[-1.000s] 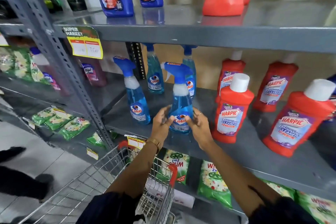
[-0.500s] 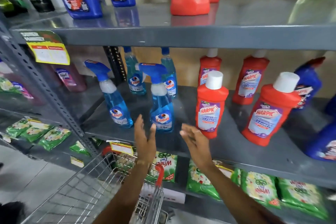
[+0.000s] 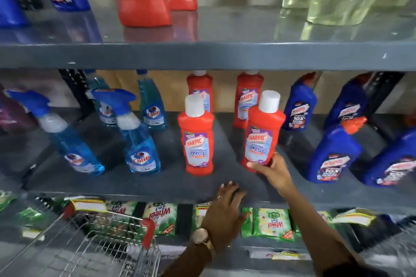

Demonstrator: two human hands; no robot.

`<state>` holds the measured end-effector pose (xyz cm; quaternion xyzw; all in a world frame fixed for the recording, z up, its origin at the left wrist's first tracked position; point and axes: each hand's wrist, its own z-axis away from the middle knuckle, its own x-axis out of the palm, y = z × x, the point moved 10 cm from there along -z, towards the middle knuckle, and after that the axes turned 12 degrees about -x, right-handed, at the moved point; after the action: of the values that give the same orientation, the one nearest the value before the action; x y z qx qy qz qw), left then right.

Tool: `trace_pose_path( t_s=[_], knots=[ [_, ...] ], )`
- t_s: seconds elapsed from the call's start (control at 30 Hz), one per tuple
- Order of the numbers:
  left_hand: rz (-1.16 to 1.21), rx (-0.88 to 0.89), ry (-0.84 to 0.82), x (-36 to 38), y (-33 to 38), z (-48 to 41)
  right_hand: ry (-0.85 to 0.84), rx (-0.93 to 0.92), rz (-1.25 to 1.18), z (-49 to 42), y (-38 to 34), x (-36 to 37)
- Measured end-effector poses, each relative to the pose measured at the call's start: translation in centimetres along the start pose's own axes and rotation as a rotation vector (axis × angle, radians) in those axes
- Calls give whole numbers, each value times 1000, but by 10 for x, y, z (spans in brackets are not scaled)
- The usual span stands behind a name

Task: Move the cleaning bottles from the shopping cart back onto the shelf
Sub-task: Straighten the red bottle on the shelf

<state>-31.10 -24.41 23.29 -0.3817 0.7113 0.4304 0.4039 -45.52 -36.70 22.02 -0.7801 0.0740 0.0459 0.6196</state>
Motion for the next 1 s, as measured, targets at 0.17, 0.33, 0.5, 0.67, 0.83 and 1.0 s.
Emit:
trace_pose_path(
  t_s=[0.17,0.33,0.5,0.67,0.83,1.0],
  knots=[
    [-152,-5,-35,17,22,-7,-239,-5,-49,-9,-2,9],
    [-125,-8,-30,30,37,-13,-302,8,-85,-9,-3,12],
    [-104,-17,-39,40,51,-16,-311,13,-96,-5,1,9],
    [-123,-62,-15,46,53,-15,-328,-10,-116,5,-9,6],
    [-196,-61,37,56,59,-8,106,-222,142,51,-34,-64],
    [-207,-15,-1,77,91,-8,697,-250,361,104,-37,-167]
  ],
)
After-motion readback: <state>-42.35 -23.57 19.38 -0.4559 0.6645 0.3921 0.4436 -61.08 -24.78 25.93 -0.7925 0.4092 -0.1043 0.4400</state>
